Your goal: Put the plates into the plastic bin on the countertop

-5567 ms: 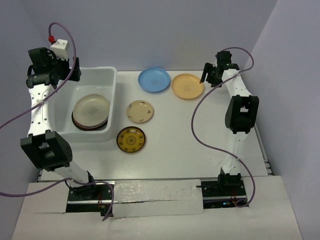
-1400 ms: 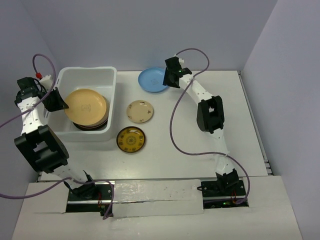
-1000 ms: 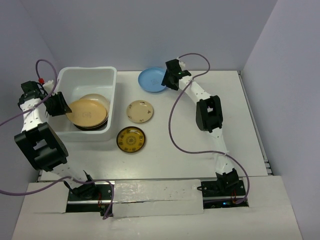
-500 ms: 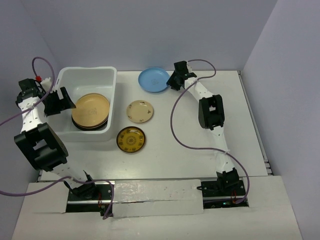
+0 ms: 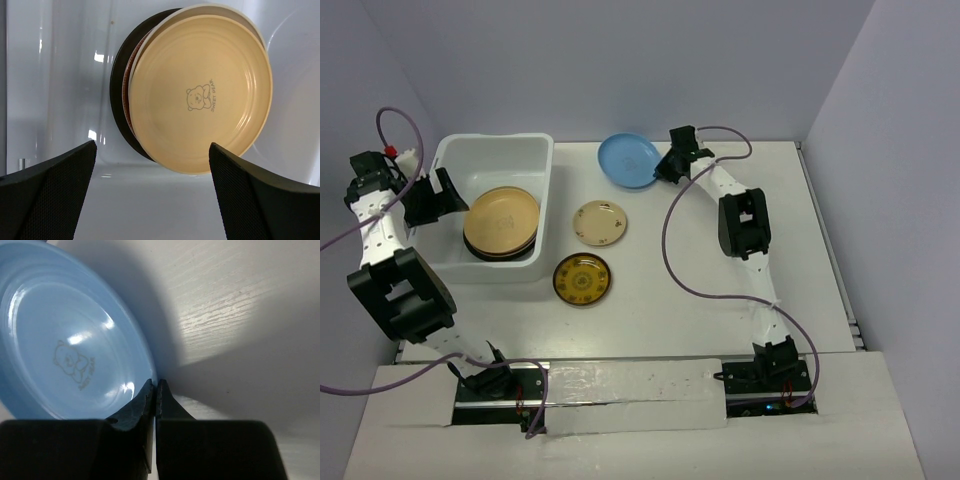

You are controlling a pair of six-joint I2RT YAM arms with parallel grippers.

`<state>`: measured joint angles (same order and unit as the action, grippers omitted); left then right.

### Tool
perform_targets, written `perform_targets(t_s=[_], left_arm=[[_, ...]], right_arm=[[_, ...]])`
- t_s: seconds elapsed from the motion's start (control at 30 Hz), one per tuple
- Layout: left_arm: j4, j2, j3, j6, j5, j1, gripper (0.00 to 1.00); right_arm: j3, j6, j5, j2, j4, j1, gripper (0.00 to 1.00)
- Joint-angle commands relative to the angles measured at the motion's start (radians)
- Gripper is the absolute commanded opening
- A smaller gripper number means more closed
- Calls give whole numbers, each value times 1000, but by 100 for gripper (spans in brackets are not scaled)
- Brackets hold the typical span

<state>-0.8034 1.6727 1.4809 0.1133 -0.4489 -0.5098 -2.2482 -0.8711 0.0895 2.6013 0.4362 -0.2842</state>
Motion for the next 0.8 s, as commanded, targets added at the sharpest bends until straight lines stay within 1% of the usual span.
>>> perform_targets(t_s=[0.0, 0.17, 0.2, 0.3, 0.33, 0.37, 0.47, 0.53, 0.6, 0.63, 0.73, 0.77], left_arm=[[-34, -51, 76, 16, -87, -15, 99], [-17, -77, 114, 36, -221, -15, 99], [-10, -79, 120, 30, -238, -14, 99], [6, -82, 159, -3, -367, 5, 99], [15, -88, 168, -12, -380, 29, 99], [15, -94, 168, -12, -390, 30, 99], [54, -135, 157, -8, -341, 193, 99], [63, -150, 155, -4, -299, 278, 99], [72, -156, 158, -17, -273, 365, 97], [77, -157, 159, -20, -268, 382, 96], [79, -141, 181, -37, -273, 451, 87], [79, -139, 184, -39, -278, 463, 86]], right_arm=[[129, 65, 70, -124, 1, 63, 0], [330, 157, 244, -330, -118, 117, 0], [354, 170, 255, -350, -127, 119, 0], [435, 231, 297, -495, -161, 124, 0], [475, 241, 297, -525, -174, 123, 0], [495, 255, 303, -555, -178, 122, 0], [534, 351, 290, -659, -139, 94, 0], [559, 428, 264, -707, -119, 65, 0], [592, 482, 224, -763, -101, 21, 0], [607, 503, 206, -789, -95, 1, 0], [641, 583, 163, -855, -83, -67, 0], [647, 597, 152, -868, -79, -88, 0]])
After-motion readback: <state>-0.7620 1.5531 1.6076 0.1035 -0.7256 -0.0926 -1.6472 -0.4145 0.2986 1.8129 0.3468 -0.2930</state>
